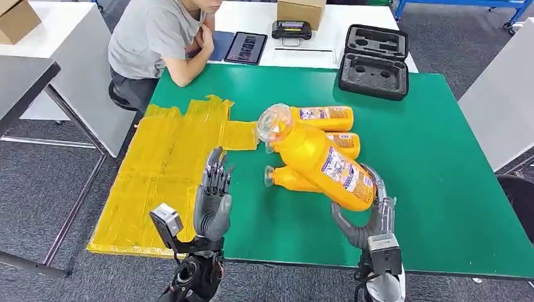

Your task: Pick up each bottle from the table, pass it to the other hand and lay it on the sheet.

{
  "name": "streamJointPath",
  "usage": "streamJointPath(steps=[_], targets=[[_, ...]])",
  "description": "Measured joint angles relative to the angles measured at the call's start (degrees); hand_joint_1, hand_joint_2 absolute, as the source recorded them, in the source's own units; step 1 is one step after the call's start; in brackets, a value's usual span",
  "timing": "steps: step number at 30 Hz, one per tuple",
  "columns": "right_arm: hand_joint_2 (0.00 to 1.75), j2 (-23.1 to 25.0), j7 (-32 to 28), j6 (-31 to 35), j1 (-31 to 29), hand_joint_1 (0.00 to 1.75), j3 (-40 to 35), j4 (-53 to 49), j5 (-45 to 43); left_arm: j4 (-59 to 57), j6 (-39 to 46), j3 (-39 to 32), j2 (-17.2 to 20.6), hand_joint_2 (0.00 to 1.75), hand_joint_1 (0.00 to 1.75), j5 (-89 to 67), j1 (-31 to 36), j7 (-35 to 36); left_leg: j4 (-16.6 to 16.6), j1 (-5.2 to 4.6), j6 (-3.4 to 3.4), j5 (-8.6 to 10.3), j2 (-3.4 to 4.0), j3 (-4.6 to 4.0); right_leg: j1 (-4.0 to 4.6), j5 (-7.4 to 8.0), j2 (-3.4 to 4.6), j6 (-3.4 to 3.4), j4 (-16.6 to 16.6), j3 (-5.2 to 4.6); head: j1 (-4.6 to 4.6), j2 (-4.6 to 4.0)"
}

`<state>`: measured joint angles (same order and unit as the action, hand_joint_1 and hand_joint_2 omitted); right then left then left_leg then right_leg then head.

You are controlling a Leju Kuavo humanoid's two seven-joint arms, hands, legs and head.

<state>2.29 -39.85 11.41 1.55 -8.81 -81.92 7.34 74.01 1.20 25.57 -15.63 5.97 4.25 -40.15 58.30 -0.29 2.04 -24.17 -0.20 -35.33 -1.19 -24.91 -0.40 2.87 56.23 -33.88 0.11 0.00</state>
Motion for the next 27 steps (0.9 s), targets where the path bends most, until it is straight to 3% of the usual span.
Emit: streamJointPath(steps=[16, 17, 22, 27], targets=[[1.75, -0.74, 0.00, -11.19, -3.42, 1.75, -3.04, 4.74, -2.06, -2.27, -4.72, 3.08, -0.20, 0.00, 0.00, -2.38, 3.11, 0.00, 0.00, 0.00, 0.00, 0.02, 0.00, 0.00, 0.00, 0.01, 0.00, 0.00, 0.01, 0.01, 0.00, 0.00], [1.75, -0.72, 0.00, -12.47, -3.58, 1.75, -3.28, 5.00, -2.47, -2.40, -4.51, 3.19, -0.28, 1.75, 0.00, -2.40, 3.41, 0.00, 0.00, 0.00, 0.00, 0.02, 0.00, 0.00, 0.00, 0.01, 0.00, 0.00, 0.01, 0.01, 0.00, 0.00], [1.75, -0.22, 0.00, -17.75, -4.51, 1.75, -3.89, 6.43, -3.72, -2.42, -1.11, 5.45, -0.28, 1.75, 0.00, -4.20, 4.92, 0.00, 0.00, 0.00, 0.00, 0.01, 0.00, -0.01, 0.00, 0.01, 0.00, 0.00, 0.01, 0.00, 0.00, 0.00], [1.75, 0.31, 0.00, -19.02, -5.92, 1.75, -3.98, 8.15, -3.96, -2.42, 1.64, 8.31, -0.28, 1.75, 0.00, -5.14, 6.00, 0.00, 0.00, 0.00, 0.00, 0.02, -0.01, -0.01, 0.00, 0.01, 0.00, 0.00, 0.01, 0.01, 0.00, 0.00]])
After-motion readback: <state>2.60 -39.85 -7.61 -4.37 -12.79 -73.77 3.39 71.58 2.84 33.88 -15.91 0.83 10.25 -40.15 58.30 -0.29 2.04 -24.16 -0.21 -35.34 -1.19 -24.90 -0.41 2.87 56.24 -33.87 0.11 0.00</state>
